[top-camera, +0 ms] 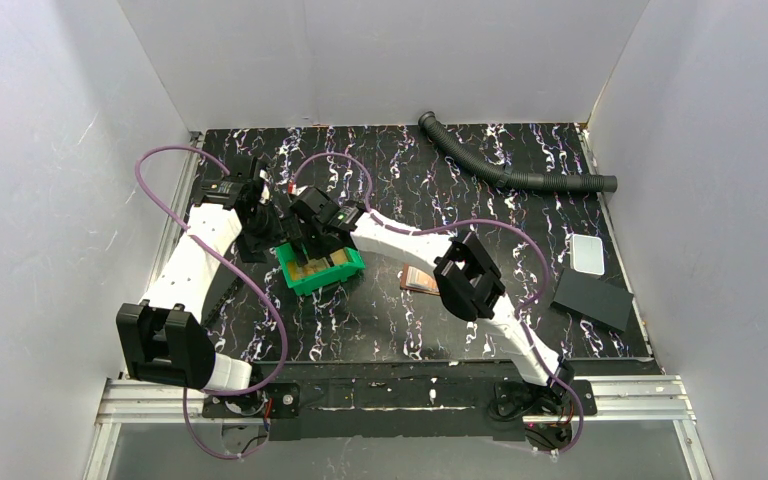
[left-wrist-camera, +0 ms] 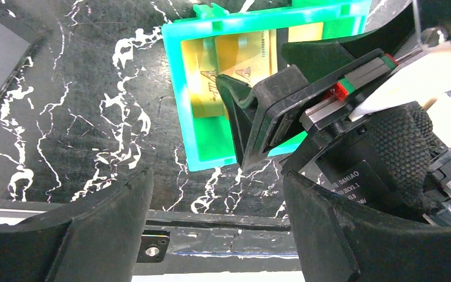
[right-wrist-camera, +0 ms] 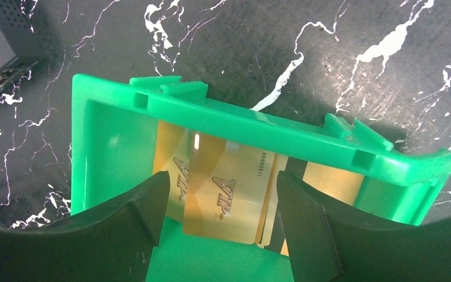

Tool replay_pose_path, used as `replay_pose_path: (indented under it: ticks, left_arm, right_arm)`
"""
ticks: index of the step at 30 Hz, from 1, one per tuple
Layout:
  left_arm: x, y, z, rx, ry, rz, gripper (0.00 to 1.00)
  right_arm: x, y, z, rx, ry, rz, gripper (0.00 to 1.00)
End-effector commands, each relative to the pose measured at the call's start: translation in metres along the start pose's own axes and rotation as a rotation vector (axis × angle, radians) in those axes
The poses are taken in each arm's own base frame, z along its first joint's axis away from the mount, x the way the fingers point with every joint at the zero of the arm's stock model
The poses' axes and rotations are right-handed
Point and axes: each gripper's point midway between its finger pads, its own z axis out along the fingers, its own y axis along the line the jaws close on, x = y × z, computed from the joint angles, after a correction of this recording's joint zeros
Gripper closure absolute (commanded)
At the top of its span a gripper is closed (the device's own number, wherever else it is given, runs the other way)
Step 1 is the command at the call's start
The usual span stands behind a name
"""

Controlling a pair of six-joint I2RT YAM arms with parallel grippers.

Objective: Put the credit cards into the card holder
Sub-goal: Pick up the credit card from the storage box.

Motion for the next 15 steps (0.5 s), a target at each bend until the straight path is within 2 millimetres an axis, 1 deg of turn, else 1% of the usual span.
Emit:
replay_pose_path:
  ticks: [1, 7, 10, 15]
  left_arm:
    - [0.003, 0.005, -0.008, -0.014, -0.012, 0.004, 0.19]
    - [0.003, 0.007, -0.009, -0.02, -0.014, 0.002, 0.19]
    - [0.003, 0.007, -0.01, -0.023, -0.012, 0.001, 0.19]
    - [0.002, 0.016, -0.01, -0.062, -0.028, -0.01, 0.18]
  right_arm:
    - [-0.001, 0.011, 0.006, -0.035, 0.003, 0.001, 0.23]
    - [0.012, 0.007, 0.017, -0.013, 0.038, 0.009, 0.19]
    - [0.022, 0.003, 0.023, 0.008, 0.063, 0.005, 0.18]
    - [0.04, -0.005, 0.031, 0.066, 0.083, -0.019, 0.19]
